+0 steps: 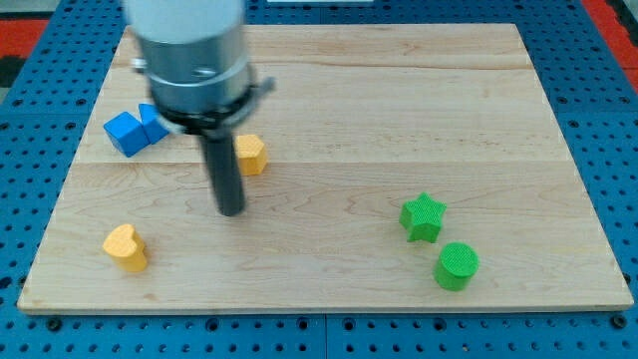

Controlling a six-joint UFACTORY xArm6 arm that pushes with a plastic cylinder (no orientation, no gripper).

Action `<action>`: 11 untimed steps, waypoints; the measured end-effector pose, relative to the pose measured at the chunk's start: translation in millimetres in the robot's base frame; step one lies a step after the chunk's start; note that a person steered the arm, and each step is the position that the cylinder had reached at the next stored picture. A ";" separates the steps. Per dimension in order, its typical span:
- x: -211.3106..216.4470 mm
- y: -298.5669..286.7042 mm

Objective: Push the yellow hexagon into the green star

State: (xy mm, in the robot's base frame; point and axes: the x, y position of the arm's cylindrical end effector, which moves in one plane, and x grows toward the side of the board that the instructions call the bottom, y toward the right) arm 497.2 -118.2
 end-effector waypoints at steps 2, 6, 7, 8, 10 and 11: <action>-78.6 18.2; -71.4 125.9; -60.8 157.6; -13.3 176.5; -43.8 -30.2; -1.8 -93.7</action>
